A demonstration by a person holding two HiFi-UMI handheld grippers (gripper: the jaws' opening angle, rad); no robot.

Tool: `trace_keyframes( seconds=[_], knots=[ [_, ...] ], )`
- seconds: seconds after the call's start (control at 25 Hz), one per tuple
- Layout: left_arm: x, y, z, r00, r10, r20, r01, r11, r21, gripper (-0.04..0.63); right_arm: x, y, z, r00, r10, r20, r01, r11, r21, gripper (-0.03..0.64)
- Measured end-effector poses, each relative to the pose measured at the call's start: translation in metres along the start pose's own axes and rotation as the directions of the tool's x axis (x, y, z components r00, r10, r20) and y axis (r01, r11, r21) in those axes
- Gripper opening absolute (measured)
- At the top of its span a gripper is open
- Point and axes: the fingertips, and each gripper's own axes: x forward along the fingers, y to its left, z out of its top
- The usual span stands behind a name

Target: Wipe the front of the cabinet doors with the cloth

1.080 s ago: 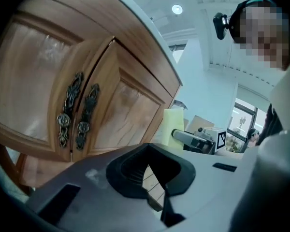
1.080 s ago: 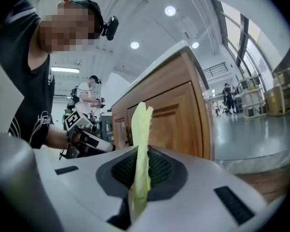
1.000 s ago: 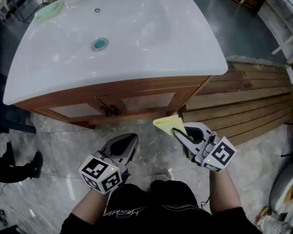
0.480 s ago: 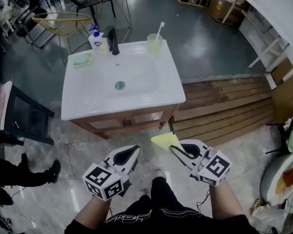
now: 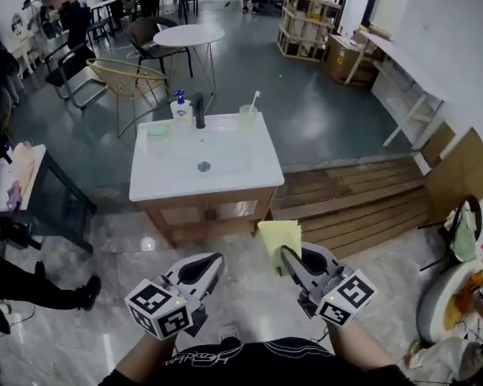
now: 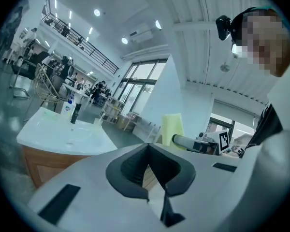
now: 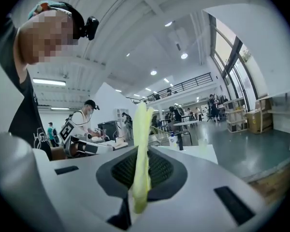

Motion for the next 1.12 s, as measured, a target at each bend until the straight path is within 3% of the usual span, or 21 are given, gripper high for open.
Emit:
trace_keyframes(
  seconds=[0.16, 0.4, 0.72, 0.92, 1.12],
  knots=[
    [-0.03, -0.04, 0.007, 0.999, 0.019, 0.041, -0.021, 0.999, 0.04, 0.006, -0.026, 0.04, 0.008, 0.996, 0.079, 0.034, -0.082, 0.994, 0.07, 0.04],
    [-0.059, -0.12, -0.012, 0.994, 0.056, 0.099, -0.062, 0.996, 0.059, 0.005, -0.101, 0.093, 0.011, 0.983, 0.176, 0.056, -0.179, 0.982, 0.053, 0.04],
    [-0.091, -0.238, -0.046, 0.992, 0.041, 0.123, -0.055, 0.992, 0.116, 0.006, -0.212, 0.147, 0.003, 0.973, 0.208, 0.097, -0.215, 0.974, 0.072, 0.04],
    [-0.106, -0.276, -0.057, 0.99, 0.032, 0.135, -0.052, 0.988, 0.145, 0.005, -0.246, 0.166, 0.0, 0.969, 0.218, 0.117, -0.227, 0.972, 0.064, 0.04],
    [-0.11, -0.279, -0.058, 0.99, 0.023, 0.139, -0.044, 0.988, 0.149, 0.006, -0.247, 0.173, 0.001, 0.971, 0.215, 0.109, -0.22, 0.975, 0.034, 0.04]
  ],
)
